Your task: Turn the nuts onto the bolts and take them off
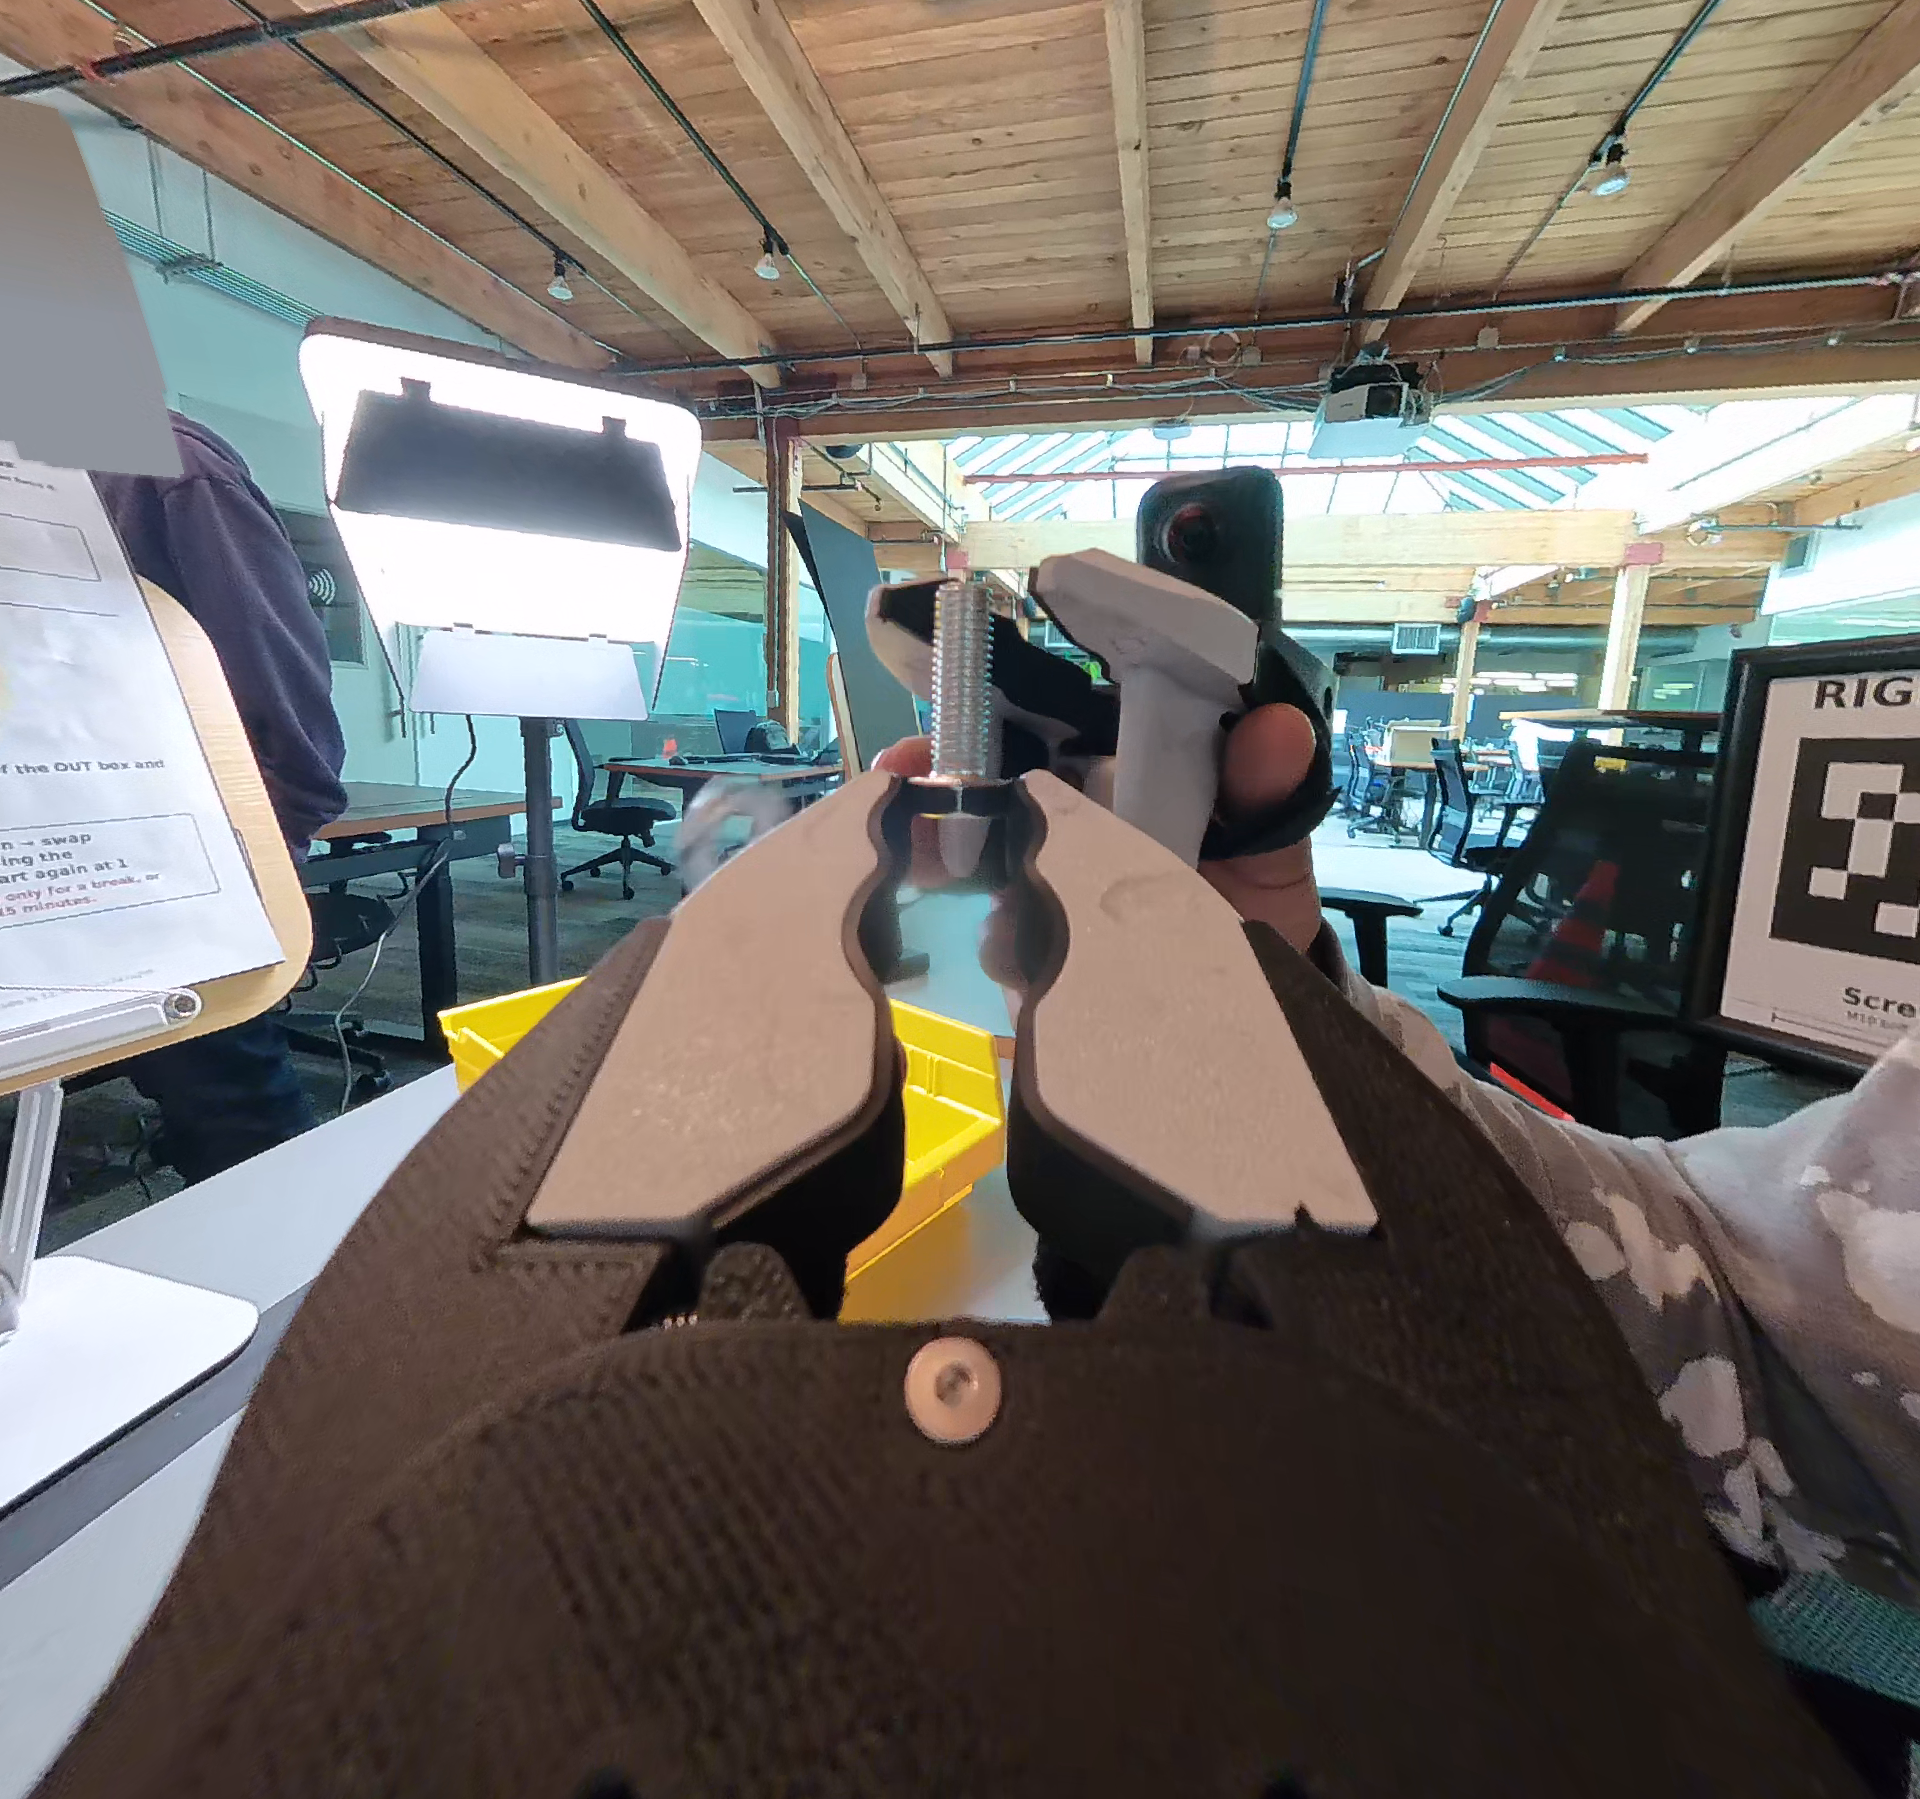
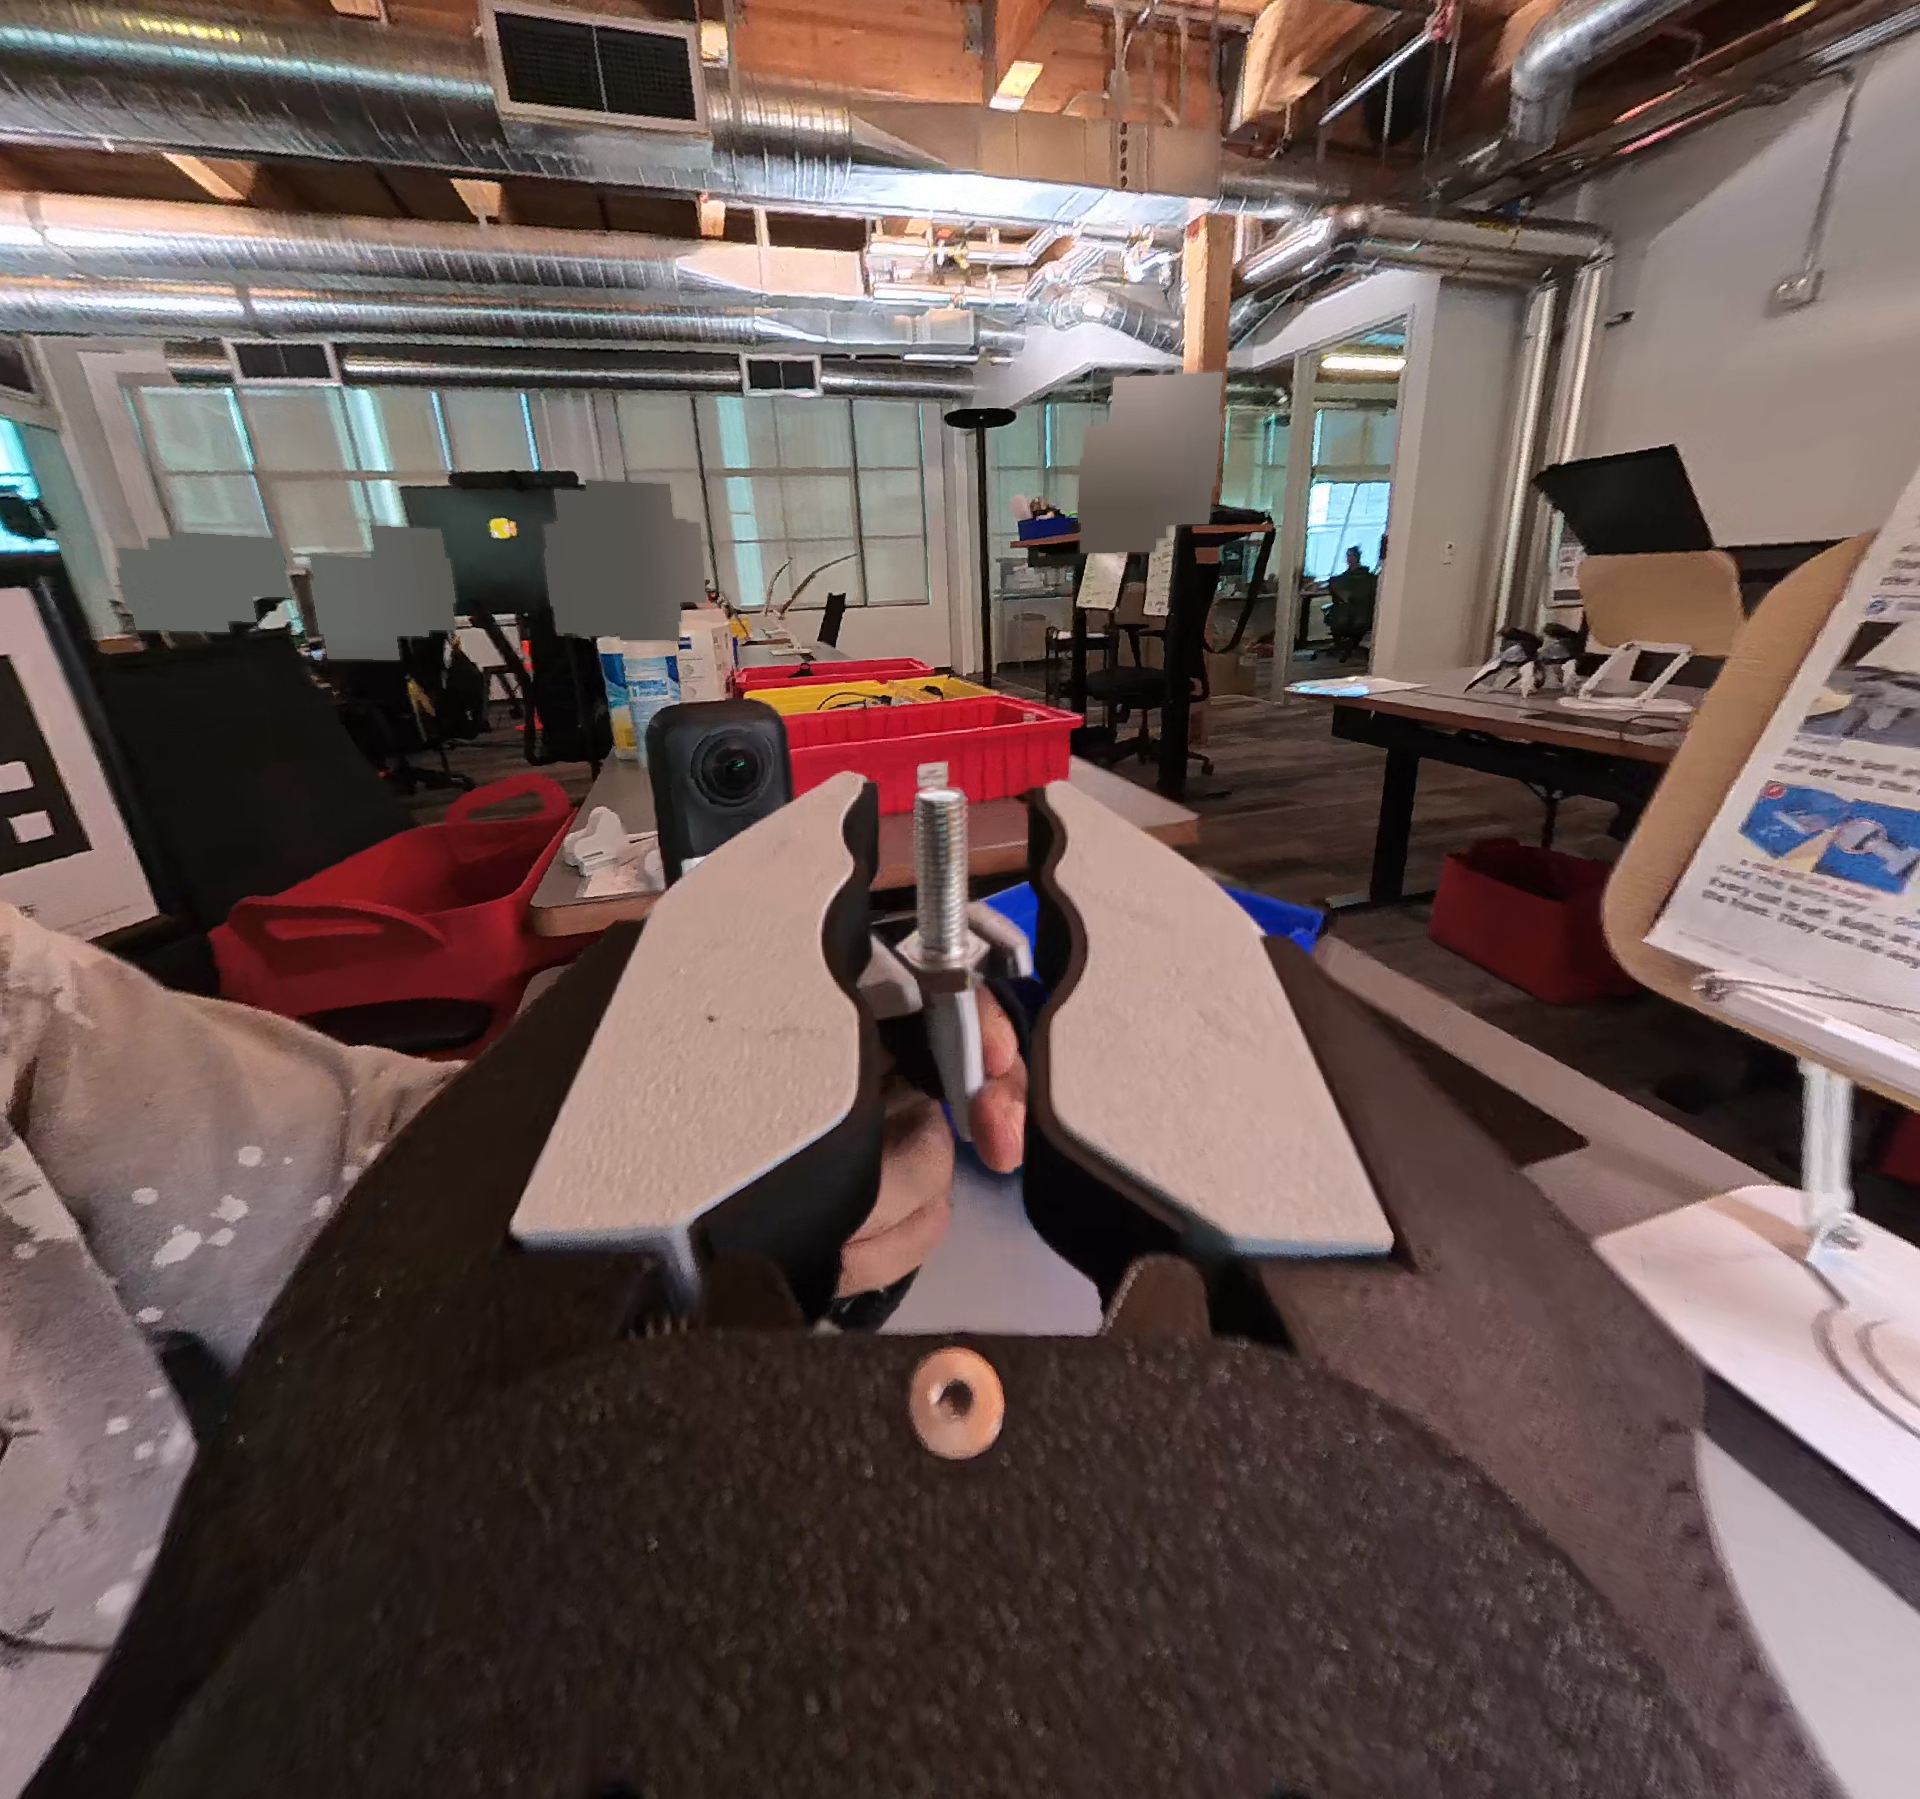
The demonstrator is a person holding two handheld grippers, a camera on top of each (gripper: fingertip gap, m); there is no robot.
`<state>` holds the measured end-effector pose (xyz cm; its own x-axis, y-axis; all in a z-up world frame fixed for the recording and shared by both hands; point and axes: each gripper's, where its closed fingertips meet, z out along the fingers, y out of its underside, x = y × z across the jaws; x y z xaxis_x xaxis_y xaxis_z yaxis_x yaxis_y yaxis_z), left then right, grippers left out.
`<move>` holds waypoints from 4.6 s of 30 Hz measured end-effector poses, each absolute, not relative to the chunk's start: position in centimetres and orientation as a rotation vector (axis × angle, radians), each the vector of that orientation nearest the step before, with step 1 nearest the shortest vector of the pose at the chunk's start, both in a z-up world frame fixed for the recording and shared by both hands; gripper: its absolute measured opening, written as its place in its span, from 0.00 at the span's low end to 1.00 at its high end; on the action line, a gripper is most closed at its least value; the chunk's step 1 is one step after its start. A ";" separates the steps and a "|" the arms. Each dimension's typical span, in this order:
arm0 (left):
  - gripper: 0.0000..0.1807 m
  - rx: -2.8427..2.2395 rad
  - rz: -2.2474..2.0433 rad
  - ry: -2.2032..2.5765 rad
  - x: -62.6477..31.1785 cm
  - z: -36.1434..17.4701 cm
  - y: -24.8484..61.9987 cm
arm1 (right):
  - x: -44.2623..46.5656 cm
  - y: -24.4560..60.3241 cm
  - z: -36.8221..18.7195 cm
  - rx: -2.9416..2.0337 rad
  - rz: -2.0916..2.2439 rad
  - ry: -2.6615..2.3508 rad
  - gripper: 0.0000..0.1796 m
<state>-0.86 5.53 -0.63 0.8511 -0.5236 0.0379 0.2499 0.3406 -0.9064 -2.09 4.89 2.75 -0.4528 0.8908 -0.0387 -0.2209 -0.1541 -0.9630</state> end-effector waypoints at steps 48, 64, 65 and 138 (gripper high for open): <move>0.10 -1.120 -0.356 0.159 -10.5 -3.7 6.9 | 0.5 20.2 1.9 -0.984 1.637 -0.773 0.09; 0.10 -1.129 -0.343 0.155 -10.8 -3.9 7.1 | 0.8 20.9 1.8 -1.001 1.576 -0.765 0.09; 0.10 -1.132 -0.345 0.160 -10.8 -4.0 7.1 | 0.8 20.8 1.8 -1.000 1.575 -0.770 0.08; 0.20 -1.546 -0.158 0.117 -9.4 -10.0 11.0 | -4.0 38.3 -20.9 -2.137 0.119 -1.696 0.13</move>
<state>-9.35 10.97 -9.95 0.9843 -0.1746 0.0240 0.0276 0.0183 -0.9995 -3.98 38.31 -20.92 0.2568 0.9490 0.1828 0.9142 -0.1771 -0.3646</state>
